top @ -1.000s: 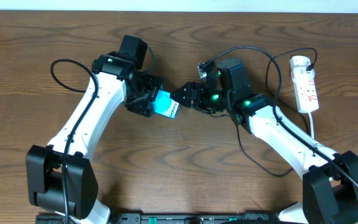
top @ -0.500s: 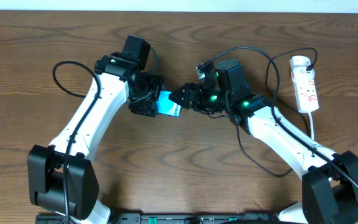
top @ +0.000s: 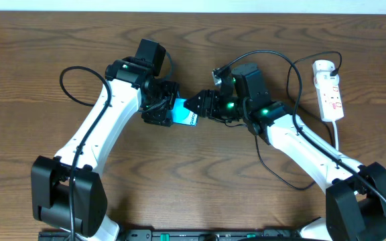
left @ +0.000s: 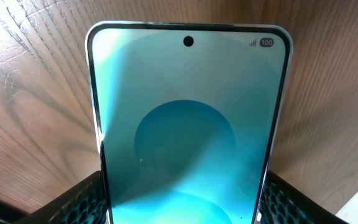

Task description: Plug charger to phone and switch on socket

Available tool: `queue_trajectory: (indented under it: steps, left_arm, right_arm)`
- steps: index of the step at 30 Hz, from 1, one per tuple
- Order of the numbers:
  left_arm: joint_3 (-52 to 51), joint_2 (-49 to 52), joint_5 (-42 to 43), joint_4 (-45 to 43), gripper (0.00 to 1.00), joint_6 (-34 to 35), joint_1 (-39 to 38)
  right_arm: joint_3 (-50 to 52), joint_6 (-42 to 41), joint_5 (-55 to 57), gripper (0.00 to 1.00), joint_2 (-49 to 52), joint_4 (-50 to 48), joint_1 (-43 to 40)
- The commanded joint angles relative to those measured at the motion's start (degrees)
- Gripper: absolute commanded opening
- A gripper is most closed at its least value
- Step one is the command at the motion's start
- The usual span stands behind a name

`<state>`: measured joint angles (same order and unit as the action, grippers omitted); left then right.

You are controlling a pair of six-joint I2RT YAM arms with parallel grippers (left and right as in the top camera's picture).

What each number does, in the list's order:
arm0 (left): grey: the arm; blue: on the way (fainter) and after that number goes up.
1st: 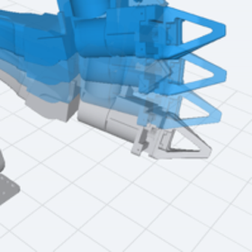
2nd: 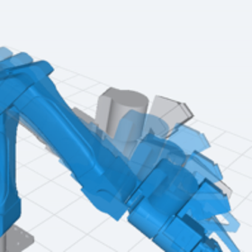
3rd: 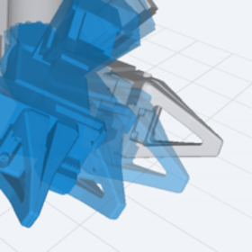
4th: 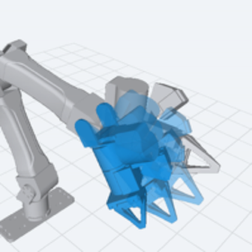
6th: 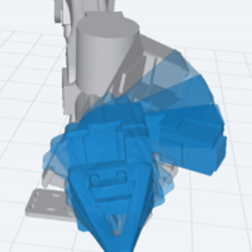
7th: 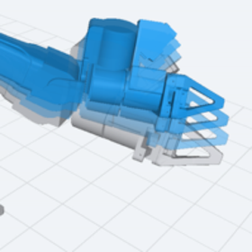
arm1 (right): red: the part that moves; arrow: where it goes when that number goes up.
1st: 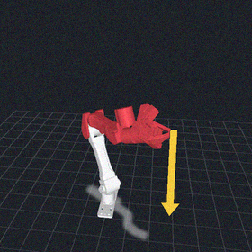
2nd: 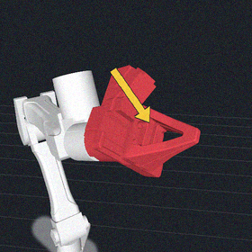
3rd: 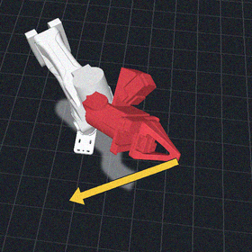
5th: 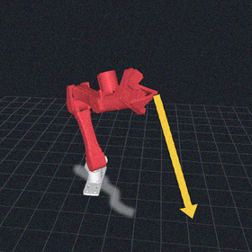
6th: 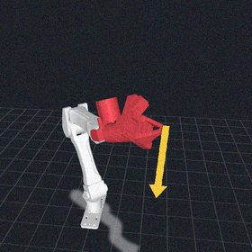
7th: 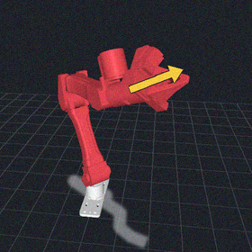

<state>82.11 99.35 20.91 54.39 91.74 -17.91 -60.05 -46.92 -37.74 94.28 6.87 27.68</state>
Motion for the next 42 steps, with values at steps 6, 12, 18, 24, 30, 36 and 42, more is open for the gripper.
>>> queue_trajectory:
  steps: [6, 12, 18, 24, 30, 36, 42]
  left_arm:
    - [-0.2, 0.3, 1.6, 0.1, 0.07, 3.3, -0.2]
    - [-0.2, 0.3, 1.8, 0.1, 0.07, 3.3, -0.2]
    - [-0.2, 0.3, 1.8, -0.7, 0.07, 3.3, -0.2]
    - [-0.2, 0.3, 2.3, -0.7, 0.07, 3.3, -0.2]
    - [-0.2, 0.3, 2.7, -0.7, 0.07, 3.3, -0.3]
    - [-0.2, 0.3, 2.7, -1.2, 0.07, 3.3, -1.3]
    - [-0.2, 0.3, 2.7, -1.9, 0.07, 3.5, -1.9]
  right_arm:
    - [-1.0, 0.7, 2.8, 0.55, 0.6, 0.2, 2.1]
    - [-1.0, 0.7, 3.7, 0.49, 0.6, 0.2, 2.4]
    - [-1.0, 0.7, 3.7, 0.46, 0.6, 0.2, 2.4]
    - [-1.0, 0.7, 3.7, 0.41, 0.6, 0.2, 2.4]
    - [-1.0, 0.7, 3.7, 0.34, 0.6, 0.2, 2.4]
    - [-1.0, 0.7, 4.0, 0.33, 0.6, 0.2, 2.7]
    - [-1.0, 0.7, 4.8, 0.33, 0.6, 0.2, 3.2]
